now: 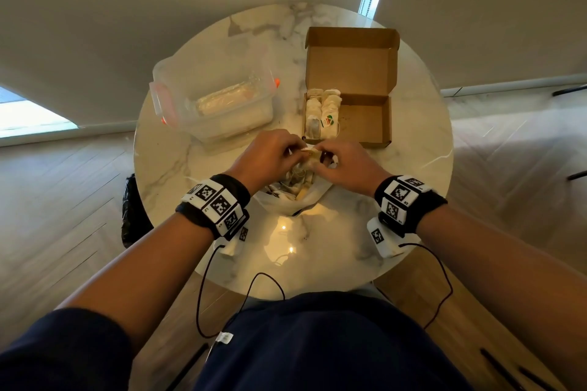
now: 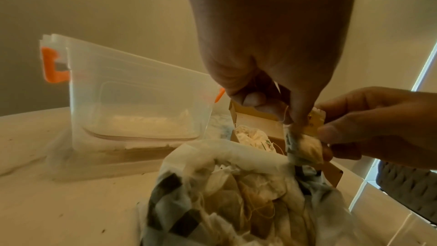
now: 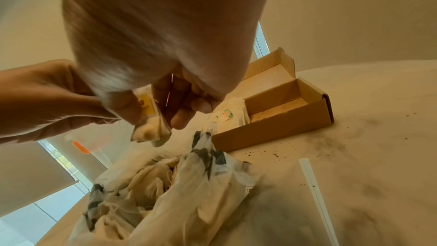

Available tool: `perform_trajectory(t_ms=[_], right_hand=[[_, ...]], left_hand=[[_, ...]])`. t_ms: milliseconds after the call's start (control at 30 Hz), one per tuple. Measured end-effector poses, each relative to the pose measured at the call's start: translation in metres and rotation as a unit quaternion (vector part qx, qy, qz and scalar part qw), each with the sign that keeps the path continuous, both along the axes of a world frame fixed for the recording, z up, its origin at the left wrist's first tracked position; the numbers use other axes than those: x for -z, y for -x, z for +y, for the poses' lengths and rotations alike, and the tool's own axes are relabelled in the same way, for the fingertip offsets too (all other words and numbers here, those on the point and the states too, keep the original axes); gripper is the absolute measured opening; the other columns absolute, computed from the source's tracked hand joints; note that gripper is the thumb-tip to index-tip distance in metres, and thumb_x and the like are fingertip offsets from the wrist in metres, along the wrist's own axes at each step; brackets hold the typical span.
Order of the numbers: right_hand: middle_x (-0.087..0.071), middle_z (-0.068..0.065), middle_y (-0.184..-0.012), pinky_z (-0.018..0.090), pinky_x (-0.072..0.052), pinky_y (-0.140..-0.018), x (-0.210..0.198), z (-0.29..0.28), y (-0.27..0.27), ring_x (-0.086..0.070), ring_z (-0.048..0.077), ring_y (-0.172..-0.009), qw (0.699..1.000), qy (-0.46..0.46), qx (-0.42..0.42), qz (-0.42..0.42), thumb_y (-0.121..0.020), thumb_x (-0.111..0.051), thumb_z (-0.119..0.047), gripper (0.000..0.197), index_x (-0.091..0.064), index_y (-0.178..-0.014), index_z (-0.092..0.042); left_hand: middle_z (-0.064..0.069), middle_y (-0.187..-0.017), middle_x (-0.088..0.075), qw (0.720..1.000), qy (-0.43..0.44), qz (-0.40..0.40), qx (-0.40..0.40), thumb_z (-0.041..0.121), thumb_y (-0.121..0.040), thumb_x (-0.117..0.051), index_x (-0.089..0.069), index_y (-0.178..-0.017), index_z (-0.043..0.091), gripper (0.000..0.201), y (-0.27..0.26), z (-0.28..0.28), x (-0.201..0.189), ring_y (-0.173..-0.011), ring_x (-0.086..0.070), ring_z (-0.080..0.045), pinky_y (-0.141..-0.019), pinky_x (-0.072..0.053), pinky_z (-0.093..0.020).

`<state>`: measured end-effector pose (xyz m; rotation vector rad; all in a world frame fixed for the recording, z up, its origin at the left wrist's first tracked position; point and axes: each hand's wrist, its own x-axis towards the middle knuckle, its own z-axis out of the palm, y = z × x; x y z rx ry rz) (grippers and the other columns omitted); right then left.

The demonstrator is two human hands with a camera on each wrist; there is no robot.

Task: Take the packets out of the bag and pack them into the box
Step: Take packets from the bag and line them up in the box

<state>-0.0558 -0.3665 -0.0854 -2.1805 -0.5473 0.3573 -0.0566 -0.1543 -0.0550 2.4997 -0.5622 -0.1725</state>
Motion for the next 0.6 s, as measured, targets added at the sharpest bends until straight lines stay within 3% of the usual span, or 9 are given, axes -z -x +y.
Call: perform_trajectory(t_ms=[100, 200, 267, 333, 433, 500, 600], right_hand=[[-0.065, -0.001, -0.083, 0.027, -0.045, -0.066, -0.003, -0.007, -0.007, -0.057, 0.014, -0.075, 1.000, 0.000, 0.022, -0.007, -0.096, -0.063, -0.027, 0.014, -0.071, -0.099, -0.016], [-0.065, 0.002, -0.084, 0.035, -0.048, -0.069, -0.006, -0.020, -0.020, -0.058, 0.018, -0.077, 0.999, 0.004, 0.045, -0.013, -0.098, -0.058, -0.031, 0.021, -0.071, -0.100, -0.015], [-0.066, 0.001, -0.084, 0.040, -0.051, -0.070, -0.008, -0.031, -0.028, -0.059, 0.018, -0.077, 0.997, 0.014, 0.066, -0.026, -0.097, -0.057, -0.035, 0.024, -0.071, -0.100, -0.016], [-0.067, 0.001, -0.089, 0.033, -0.051, -0.072, -0.009, -0.041, -0.038, -0.058, 0.015, -0.079, 0.995, 0.026, 0.095, -0.032, -0.097, -0.060, -0.029, 0.019, -0.070, -0.104, -0.015], [-0.062, -0.005, -0.099, 0.011, -0.041, -0.071, -0.006, -0.056, -0.058, -0.054, 0.008, -0.086, 0.987, 0.037, 0.149, -0.042, -0.097, -0.062, -0.027, 0.021, -0.068, -0.115, -0.017], [-0.059, -0.007, -0.097, 0.010, -0.035, -0.071, 0.000, -0.063, -0.073, -0.052, 0.006, -0.084, 0.982, 0.054, 0.176, -0.045, -0.097, -0.062, -0.030, 0.020, -0.069, -0.110, -0.017], [-0.055, -0.004, -0.087, 0.014, -0.036, -0.067, 0.015, -0.068, -0.094, -0.045, 0.005, -0.072, 0.976, 0.089, 0.194, -0.034, -0.098, -0.060, -0.028, 0.019, -0.066, -0.092, -0.011]], left_hand=[[0.002, -0.086, -0.069, 1.000, 0.010, -0.006, 0.002, 0.029, -0.093, -0.067, -0.074, -0.102, 0.016, 0.017, -0.009, -0.013, -0.009, -0.075, -0.058, -0.010, -0.068, -0.046, -0.025], [0.010, -0.086, -0.066, 0.999, 0.033, 0.009, -0.018, 0.034, -0.096, -0.064, -0.068, -0.107, 0.021, 0.018, -0.022, -0.026, -0.013, -0.073, -0.057, 0.000, -0.065, -0.044, -0.012], [0.013, -0.087, -0.065, 0.998, 0.037, 0.033, -0.038, 0.038, -0.097, -0.061, -0.064, -0.112, 0.024, 0.022, -0.031, -0.034, -0.011, -0.075, -0.059, 0.002, -0.067, -0.048, -0.014], [0.010, -0.090, -0.065, 0.997, 0.029, 0.049, -0.045, 0.038, -0.097, -0.060, -0.063, -0.114, 0.024, 0.022, -0.038, -0.041, -0.007, -0.078, -0.059, -0.001, -0.070, -0.052, -0.021], [0.006, -0.097, -0.064, 0.996, 0.012, 0.077, -0.043, 0.034, -0.097, -0.061, -0.065, -0.114, 0.021, 0.022, -0.048, -0.051, 0.001, -0.084, -0.059, -0.006, -0.072, -0.049, -0.020], [0.003, -0.102, -0.064, 0.995, -0.001, 0.099, -0.032, 0.029, -0.096, -0.061, -0.066, -0.114, 0.019, 0.021, -0.052, -0.058, 0.011, -0.088, -0.060, -0.011, -0.074, -0.048, -0.019], [-0.004, -0.107, -0.064, 0.991, -0.020, 0.134, -0.022, 0.022, -0.095, -0.061, -0.068, -0.114, 0.015, 0.021, -0.057, -0.067, 0.030, -0.095, -0.061, -0.018, -0.084, -0.051, -0.030]])
